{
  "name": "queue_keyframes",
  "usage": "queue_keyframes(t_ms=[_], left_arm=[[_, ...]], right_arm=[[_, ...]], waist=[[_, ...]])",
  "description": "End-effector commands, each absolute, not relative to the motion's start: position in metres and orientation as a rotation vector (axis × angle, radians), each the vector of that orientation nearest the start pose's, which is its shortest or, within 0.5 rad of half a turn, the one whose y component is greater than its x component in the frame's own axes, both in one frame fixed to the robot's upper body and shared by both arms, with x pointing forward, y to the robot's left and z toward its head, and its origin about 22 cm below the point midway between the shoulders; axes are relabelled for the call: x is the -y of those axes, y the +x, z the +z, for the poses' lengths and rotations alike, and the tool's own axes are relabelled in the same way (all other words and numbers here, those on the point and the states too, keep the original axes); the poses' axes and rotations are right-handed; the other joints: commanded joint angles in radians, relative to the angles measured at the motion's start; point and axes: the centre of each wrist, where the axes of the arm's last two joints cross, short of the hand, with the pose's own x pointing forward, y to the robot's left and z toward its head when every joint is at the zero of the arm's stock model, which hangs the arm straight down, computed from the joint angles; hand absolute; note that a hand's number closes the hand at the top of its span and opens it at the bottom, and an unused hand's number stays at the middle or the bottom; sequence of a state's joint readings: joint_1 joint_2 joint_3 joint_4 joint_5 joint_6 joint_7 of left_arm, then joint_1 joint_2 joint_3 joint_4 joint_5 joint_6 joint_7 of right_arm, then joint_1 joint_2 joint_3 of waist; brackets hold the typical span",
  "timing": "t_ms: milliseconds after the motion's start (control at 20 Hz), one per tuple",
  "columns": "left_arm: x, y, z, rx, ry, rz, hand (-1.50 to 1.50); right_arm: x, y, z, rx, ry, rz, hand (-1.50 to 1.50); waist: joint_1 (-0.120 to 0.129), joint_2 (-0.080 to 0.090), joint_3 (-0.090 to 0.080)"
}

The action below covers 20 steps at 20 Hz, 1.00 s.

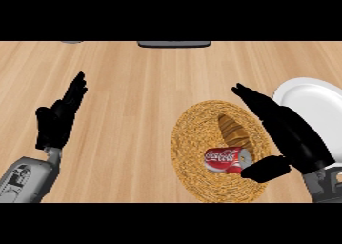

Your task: Pick the croissant from the placemat and place it in the plate

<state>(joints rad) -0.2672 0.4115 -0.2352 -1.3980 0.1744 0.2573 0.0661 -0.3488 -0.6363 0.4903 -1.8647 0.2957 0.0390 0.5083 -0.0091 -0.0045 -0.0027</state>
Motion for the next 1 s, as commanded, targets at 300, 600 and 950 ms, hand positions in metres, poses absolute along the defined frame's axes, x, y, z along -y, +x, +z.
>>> queue_keyframes(t_ms=[300, 600, 950], left_arm=[[-0.255, 0.31, 0.052, 1.552, 0.226, -0.221, 0.0], [-0.259, 0.307, 0.041, 1.558, 0.214, -0.223, 0.0], [-0.251, 0.291, 0.039, 1.567, 0.202, -0.206, 0.0]], right_arm=[[0.21, 0.273, 0.166, 1.177, -0.588, 1.206, -1.5], [0.195, 0.282, 0.136, 1.152, -0.533, 1.214, -1.5], [0.198, 0.288, 0.112, 1.005, -0.578, 1.309, -1.5]], waist=[[0.009, 0.004, 0.002], [0.01, 0.005, 0.003], [0.013, 0.003, 0.003]])
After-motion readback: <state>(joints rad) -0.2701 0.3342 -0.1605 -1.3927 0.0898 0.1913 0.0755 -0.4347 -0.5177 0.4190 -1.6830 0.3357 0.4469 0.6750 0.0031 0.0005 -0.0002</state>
